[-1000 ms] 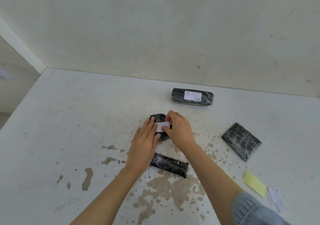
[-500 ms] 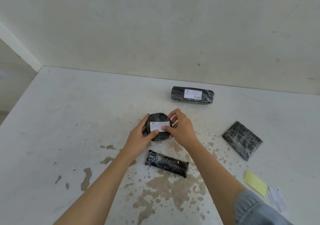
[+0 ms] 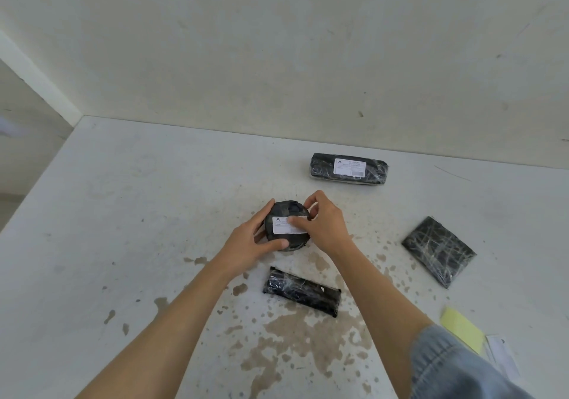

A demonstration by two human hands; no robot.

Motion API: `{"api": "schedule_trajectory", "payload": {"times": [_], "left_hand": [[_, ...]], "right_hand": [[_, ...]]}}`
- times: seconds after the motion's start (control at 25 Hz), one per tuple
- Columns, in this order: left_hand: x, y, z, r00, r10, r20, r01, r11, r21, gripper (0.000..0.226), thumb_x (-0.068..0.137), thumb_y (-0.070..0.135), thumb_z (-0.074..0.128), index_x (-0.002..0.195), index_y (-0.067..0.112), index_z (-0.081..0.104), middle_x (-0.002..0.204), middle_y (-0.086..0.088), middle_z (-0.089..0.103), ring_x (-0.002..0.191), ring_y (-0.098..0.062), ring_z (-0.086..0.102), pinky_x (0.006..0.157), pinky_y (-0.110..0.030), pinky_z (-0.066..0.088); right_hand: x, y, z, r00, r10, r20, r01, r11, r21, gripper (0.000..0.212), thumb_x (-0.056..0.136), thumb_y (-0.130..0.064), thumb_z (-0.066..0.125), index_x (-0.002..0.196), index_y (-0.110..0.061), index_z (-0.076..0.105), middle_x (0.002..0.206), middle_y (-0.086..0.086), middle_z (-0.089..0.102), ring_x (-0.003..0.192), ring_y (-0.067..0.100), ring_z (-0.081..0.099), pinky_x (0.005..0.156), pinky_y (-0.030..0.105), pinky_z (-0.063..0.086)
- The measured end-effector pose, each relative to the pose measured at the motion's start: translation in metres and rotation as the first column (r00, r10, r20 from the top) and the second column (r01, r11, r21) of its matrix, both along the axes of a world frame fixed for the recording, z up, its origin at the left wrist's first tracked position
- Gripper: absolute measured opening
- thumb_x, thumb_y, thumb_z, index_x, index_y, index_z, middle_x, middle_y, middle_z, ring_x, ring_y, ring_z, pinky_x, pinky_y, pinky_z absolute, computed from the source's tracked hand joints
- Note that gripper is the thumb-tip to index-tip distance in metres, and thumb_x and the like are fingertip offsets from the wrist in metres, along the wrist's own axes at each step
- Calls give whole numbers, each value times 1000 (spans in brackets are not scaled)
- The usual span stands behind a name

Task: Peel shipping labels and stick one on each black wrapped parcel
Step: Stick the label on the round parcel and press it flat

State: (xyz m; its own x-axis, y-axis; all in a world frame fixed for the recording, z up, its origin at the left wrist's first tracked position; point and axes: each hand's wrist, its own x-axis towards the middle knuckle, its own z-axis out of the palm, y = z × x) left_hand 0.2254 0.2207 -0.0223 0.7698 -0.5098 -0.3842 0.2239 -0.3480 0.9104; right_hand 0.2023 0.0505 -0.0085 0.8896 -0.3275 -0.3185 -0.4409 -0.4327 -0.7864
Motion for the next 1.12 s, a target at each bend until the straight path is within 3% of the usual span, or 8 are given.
{"api": "schedule_trajectory", "payload": {"times": [0.2,0.36,0.44,0.68,0.88,1.0,1.12], "left_hand": [[-1,1,0,1000,-11,26,10,1000,23,89,74,30,75,145,35,22,128,23,43,118,2,46,103,-23,40],[0,2,1,999,-17,27,16,999,34,91,72,30,76,145,32,22,129,19,45,117,4,46,103,-22,40],[0,1,2,999,-28,39,26,999,47,90,74,26,76,146,31,22,129,18,44,116,5,45,100,-17,39],[0,1,3,999,-28,46,25,998,51,88,76,23,75,147,30,22,137,11,45,117,5,43,96,-12,41],[0,0,4,996,-41,76,36,997,69,87,78,23,74,147,28,22,144,4,42,119,1,43,92,-9,41],[-11,0,3,978,54,203,-82,988,132,80,73,28,77,141,27,35,131,7,54,111,-4,55,90,-13,45],[-25,-8,5,914,197,355,-256,958,127,64,72,27,78,128,23,48,113,8,60,94,-4,60,75,-8,47]], "right_hand": [[7,13,0,993,38,-116,-57,984,-169,60,69,-48,76,102,-13,39,103,3,45,88,21,49,69,29,38],[8,11,5,980,109,-164,-135,978,-156,72,66,-45,80,113,-9,38,106,3,40,93,21,46,75,31,42],[6,6,5,977,134,-163,-152,983,-101,69,67,-39,81,111,-9,38,110,5,43,96,22,48,75,31,45],[1,-9,3,978,155,-140,-147,987,64,50,77,-16,76,114,-10,44,112,7,52,92,19,52,57,16,40],[-4,-10,0,992,107,-61,-99,989,112,22,92,-10,54,114,-9,48,105,4,52,84,19,50,56,17,39],[-15,-10,-5,1000,-12,13,10,984,178,16,98,-14,44,110,-12,53,104,3,56,76,19,57,53,21,50],[-24,-5,-10,989,-140,52,122,957,265,12,96,-13,49,104,-16,56,105,1,60,88,26,64,72,38,59]]}}
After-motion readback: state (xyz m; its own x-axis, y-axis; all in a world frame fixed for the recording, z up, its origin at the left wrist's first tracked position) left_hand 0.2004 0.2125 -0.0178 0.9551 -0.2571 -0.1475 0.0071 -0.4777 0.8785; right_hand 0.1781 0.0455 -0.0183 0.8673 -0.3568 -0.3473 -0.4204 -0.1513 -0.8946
